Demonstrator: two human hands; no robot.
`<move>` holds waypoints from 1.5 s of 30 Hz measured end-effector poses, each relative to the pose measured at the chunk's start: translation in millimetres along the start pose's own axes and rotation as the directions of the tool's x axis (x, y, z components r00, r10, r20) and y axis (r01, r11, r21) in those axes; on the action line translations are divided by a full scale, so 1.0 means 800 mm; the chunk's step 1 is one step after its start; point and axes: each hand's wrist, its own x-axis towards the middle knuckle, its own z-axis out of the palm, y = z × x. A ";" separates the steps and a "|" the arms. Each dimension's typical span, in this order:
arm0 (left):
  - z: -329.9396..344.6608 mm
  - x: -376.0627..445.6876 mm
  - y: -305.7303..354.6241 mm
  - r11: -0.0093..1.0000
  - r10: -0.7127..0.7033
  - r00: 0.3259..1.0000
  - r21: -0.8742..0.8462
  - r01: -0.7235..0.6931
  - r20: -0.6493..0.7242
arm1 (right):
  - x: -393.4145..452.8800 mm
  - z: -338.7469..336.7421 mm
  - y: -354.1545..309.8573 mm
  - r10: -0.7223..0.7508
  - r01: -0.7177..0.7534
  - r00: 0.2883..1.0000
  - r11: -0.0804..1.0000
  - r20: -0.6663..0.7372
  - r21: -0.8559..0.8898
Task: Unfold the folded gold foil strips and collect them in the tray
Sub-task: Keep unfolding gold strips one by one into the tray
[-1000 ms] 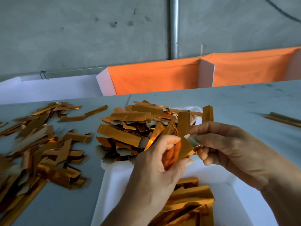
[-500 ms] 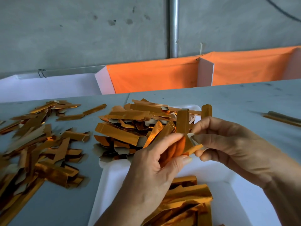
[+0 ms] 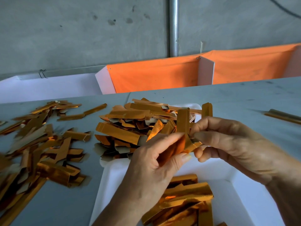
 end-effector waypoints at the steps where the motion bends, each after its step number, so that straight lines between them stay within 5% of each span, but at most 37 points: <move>1: 0.000 0.000 0.000 1.000 0.001 1.000 -0.005 -0.001 -0.003 | -0.001 -0.001 0.000 0.004 -0.004 1.000 1.000 0.031 0.004; 12: -0.003 -0.001 0.004 0.999 0.049 0.999 -0.008 -0.049 -0.015 | -0.003 -0.002 -0.002 0.029 -0.031 0.997 0.999 0.075 0.023; 19: 0.000 -0.002 0.004 0.978 0.058 0.998 0.198 -0.061 0.020 | 0.000 0.004 0.000 0.066 -0.065 0.998 0.975 -0.004 -0.212; 24: -0.003 -0.001 0.006 0.983 0.066 0.998 0.173 -0.061 -0.020 | -0.003 -0.004 0.000 0.090 -0.109 0.991 0.971 0.097 0.214; 27: -0.003 -0.002 0.008 0.988 0.064 0.997 0.144 -0.058 -0.036 | -0.002 -0.008 0.004 0.096 -0.141 0.984 0.938 0.153 0.316; 45: -0.002 -0.003 0.008 0.981 0.087 0.996 0.172 -0.087 0.011 | 0.002 -0.003 0.006 0.178 -0.203 0.976 0.953 0.126 0.226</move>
